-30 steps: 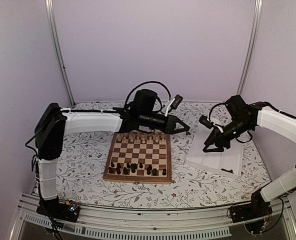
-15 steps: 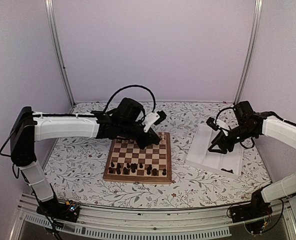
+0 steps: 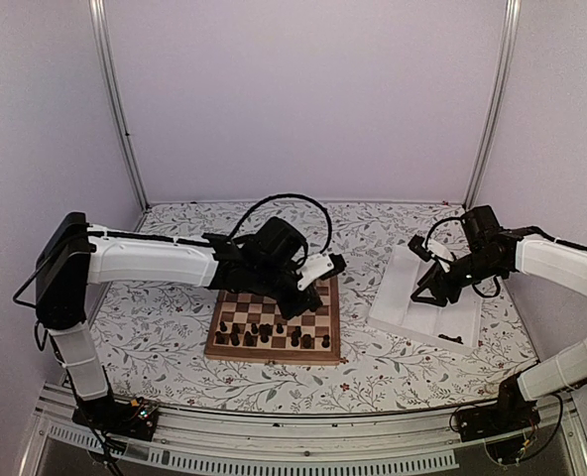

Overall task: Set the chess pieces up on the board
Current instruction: Place the chess piece on the chessboard.

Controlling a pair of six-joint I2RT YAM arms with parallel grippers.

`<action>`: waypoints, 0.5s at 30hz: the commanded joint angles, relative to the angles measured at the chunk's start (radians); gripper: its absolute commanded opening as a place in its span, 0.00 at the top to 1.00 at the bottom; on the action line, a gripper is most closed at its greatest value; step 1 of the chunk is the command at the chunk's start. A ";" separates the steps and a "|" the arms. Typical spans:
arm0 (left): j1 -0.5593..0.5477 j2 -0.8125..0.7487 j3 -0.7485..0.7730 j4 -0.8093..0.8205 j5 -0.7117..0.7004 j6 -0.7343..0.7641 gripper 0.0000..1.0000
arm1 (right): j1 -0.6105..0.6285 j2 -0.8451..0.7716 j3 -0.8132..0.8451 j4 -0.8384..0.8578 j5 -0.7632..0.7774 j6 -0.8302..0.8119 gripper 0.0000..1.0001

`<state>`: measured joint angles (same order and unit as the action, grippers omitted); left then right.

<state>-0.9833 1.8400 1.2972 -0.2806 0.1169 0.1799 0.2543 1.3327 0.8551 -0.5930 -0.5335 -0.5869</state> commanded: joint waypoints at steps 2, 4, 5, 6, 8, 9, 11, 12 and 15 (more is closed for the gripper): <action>-0.023 0.037 0.045 -0.050 -0.023 0.040 0.91 | -0.003 0.014 -0.011 0.027 -0.011 0.009 0.48; -0.030 0.052 0.055 -0.063 -0.033 0.043 0.91 | -0.003 0.018 -0.011 0.026 -0.011 0.008 0.48; -0.032 0.059 0.058 -0.069 -0.036 0.044 0.91 | -0.003 0.019 -0.012 0.027 -0.011 0.009 0.48; -0.033 0.063 0.061 -0.071 -0.039 0.047 0.91 | -0.003 0.020 -0.013 0.027 -0.011 0.008 0.48; -0.035 0.071 0.065 -0.081 -0.043 0.051 0.91 | -0.003 0.019 -0.013 0.026 -0.011 0.009 0.48; -0.036 0.074 0.065 -0.084 -0.043 0.053 0.91 | -0.004 0.020 -0.013 0.027 -0.011 0.007 0.48; -0.038 0.079 0.065 -0.089 -0.038 0.054 0.90 | -0.003 0.023 -0.013 0.025 -0.013 0.007 0.47; -0.039 0.083 0.066 -0.093 -0.034 0.055 0.90 | -0.003 0.024 -0.014 0.025 -0.013 0.007 0.47; -0.041 0.095 0.072 -0.106 -0.030 0.056 0.90 | -0.003 0.032 -0.013 0.025 -0.014 0.007 0.47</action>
<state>-1.0058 1.9144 1.3403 -0.3531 0.0853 0.2184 0.2543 1.3491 0.8547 -0.5812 -0.5339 -0.5869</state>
